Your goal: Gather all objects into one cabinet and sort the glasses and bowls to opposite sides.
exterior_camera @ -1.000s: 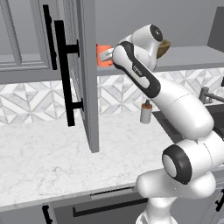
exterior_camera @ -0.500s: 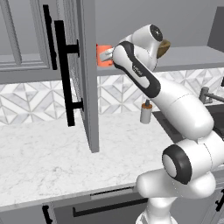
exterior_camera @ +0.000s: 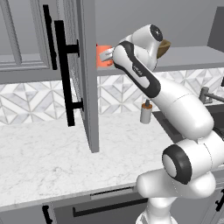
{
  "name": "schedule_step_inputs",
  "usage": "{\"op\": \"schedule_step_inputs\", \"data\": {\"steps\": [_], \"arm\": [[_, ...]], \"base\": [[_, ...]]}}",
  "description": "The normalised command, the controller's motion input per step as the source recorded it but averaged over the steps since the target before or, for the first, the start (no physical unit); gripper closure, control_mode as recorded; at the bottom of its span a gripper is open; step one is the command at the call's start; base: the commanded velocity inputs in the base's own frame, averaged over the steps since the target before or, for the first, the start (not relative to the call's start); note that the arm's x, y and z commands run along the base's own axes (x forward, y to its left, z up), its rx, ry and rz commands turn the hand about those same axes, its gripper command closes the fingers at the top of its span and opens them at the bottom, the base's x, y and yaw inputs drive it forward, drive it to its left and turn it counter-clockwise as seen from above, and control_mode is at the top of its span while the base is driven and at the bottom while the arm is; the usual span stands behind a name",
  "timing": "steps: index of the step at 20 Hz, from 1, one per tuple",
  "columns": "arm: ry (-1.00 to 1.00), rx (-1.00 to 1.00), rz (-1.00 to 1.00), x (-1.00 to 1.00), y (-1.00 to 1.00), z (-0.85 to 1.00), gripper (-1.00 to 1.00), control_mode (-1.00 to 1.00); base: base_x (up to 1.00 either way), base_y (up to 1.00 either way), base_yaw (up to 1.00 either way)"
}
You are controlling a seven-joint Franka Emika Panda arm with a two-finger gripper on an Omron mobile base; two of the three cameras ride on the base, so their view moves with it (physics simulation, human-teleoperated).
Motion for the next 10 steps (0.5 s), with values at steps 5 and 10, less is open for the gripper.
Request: {"op": "schedule_step_inputs", "data": {"steps": [5,10], "arm": [[0.0,0.0,0.0,0.0,0.0,0.0,-1.0,-1.0],[0.0,0.0,0.0,0.0,0.0,0.0,-1.0,-1.0]], "base": [[0.0,0.0,0.0],[0.0,0.0,0.0]]}}
